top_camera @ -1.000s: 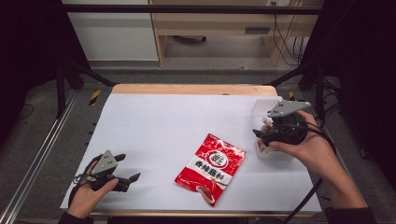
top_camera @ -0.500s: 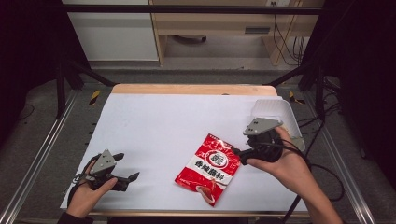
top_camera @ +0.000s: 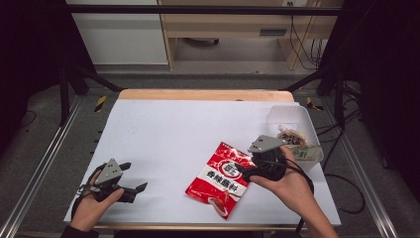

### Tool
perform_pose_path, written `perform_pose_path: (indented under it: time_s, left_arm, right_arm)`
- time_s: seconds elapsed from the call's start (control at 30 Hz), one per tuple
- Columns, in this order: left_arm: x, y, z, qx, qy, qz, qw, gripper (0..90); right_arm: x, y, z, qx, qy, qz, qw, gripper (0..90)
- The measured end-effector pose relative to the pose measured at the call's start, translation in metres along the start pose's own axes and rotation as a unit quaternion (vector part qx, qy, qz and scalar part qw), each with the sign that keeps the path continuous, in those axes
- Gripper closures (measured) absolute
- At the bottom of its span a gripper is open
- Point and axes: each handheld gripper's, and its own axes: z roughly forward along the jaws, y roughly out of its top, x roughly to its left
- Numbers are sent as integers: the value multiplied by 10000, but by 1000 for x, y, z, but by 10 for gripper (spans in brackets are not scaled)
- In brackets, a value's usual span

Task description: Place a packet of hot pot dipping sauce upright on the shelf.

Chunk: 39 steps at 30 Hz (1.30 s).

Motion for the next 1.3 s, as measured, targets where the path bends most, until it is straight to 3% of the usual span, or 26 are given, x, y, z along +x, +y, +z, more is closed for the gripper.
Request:
perform_pose_path:
  time_s: [0.43,0.67,1.03,1.27,1.3]
  left_arm:
    - [-1,0,0,7,-9,17,10000,72]
    - [-1,0,1,51,3,34,10000,73]
    - [-2,0,3,68,-36,60,10000,73]
    - [-2,0,2,54,-12,49,10000,73]
    - [-2,0,1,46,-15,44,10000,73]
  right_arm:
    - [12,-21,26,-43,65,445,9990,121]
    - [12,-35,41,114,-209,512,9984,117]
    - [13,-57,61,-8,-479,908,9947,120]
    - [15,-66,70,-114,-516,1174,9917,107]
    - [16,-67,70,-171,-462,1300,9903,103]
